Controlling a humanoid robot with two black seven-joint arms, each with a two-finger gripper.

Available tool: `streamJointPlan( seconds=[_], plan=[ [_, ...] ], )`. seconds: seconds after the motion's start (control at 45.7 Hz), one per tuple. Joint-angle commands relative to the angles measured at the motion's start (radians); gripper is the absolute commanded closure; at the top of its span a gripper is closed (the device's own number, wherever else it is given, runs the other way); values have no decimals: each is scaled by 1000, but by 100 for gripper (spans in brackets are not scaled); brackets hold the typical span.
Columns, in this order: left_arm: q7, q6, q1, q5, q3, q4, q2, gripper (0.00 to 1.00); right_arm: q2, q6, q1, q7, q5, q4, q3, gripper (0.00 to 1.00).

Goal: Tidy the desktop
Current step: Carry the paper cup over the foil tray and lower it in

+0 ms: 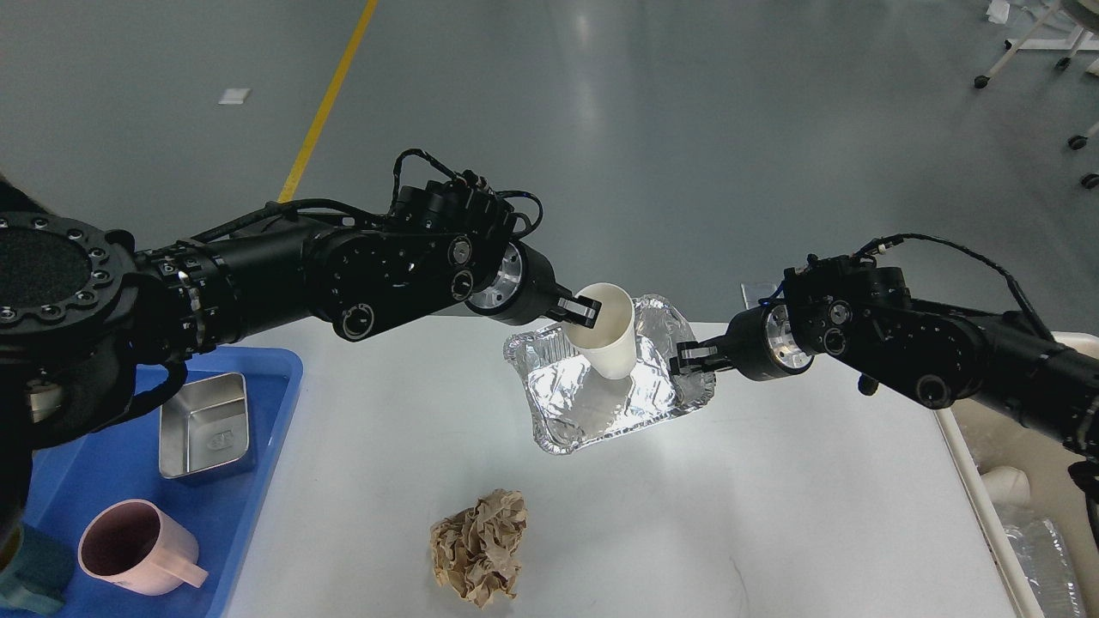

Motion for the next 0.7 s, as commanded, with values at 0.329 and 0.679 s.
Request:
streamJointPlan(
  seconds=[0.329, 0.679],
  plan=[
    [4, 14, 5, -2, -2, 83, -75, 80, 0, 2, -2, 6, 0, 2, 5, 100],
    [9, 41, 10, -3, -6, 83, -89, 27, 0, 2, -3, 6, 0, 2, 7, 100]
  ],
)
